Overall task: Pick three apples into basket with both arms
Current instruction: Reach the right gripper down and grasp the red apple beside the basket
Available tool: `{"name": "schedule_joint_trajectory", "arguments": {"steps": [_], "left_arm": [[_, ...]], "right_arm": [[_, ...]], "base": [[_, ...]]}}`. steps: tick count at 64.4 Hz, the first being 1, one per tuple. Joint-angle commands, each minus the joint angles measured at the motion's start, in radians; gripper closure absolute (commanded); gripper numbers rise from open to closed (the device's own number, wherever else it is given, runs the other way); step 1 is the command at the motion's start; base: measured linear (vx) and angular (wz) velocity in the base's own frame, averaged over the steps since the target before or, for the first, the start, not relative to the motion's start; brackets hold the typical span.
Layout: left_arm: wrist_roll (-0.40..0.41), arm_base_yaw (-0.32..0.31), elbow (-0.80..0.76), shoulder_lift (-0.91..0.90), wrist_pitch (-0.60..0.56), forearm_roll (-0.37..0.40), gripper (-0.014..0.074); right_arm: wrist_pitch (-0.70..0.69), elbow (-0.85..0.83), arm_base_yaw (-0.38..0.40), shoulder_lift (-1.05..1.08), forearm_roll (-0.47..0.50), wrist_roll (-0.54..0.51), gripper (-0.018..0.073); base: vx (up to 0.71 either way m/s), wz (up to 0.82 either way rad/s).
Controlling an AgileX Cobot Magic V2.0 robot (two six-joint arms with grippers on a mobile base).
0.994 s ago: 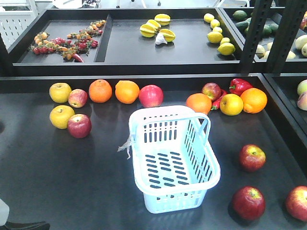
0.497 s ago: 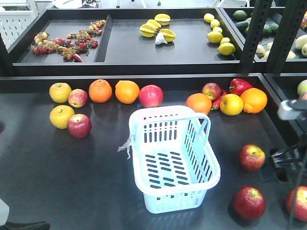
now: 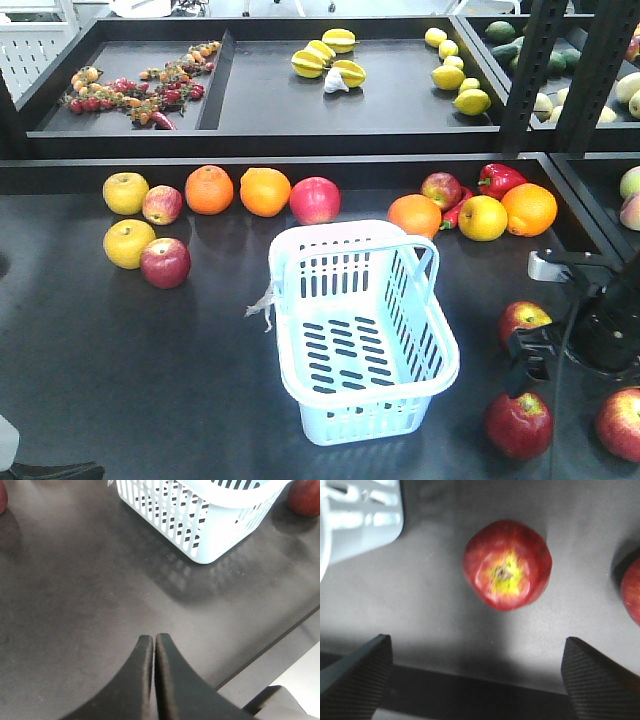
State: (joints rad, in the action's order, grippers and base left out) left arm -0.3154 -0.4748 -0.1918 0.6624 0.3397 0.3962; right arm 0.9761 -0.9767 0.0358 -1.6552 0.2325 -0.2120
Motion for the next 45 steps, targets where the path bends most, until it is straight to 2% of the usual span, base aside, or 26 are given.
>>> {"name": "schedule_joint_trajectory", "arguments": {"steps": [1, 10, 23, 31, 45], "left_arm": [[0.008, -0.002, -0.024, -0.001, -0.062, 0.019, 0.0604], [0.008, -0.002, -0.024, -0.001, -0.062, 0.019, 0.0604], [0.008, -0.002, -0.024, -0.001, -0.062, 0.019, 0.0604], [0.008, -0.002, -0.024, -0.001, -0.062, 0.019, 0.0604], [0.008, -0.002, -0.024, -0.001, -0.062, 0.019, 0.0604]], "right_arm": [[-0.009, -0.046, -0.013, -0.009, 0.006, 0.017, -0.0083], [-0.033, -0.069, -0.062, -0.061, -0.030, 0.051, -0.0078], [-0.087, -0.070, -0.084, -0.100, -0.121, 0.203, -0.0069], [-0.086, -0.070, -0.084, -0.109, -0.158, 0.218, -0.0066], [-0.125, -0.069, -0.084, -0.112, -0.158, 0.237, -0.0062]], "base": [[0.00, 0.00], [0.00, 0.00], [0.00, 0.00], [0.00, 0.00], [0.00, 0.00]]}}
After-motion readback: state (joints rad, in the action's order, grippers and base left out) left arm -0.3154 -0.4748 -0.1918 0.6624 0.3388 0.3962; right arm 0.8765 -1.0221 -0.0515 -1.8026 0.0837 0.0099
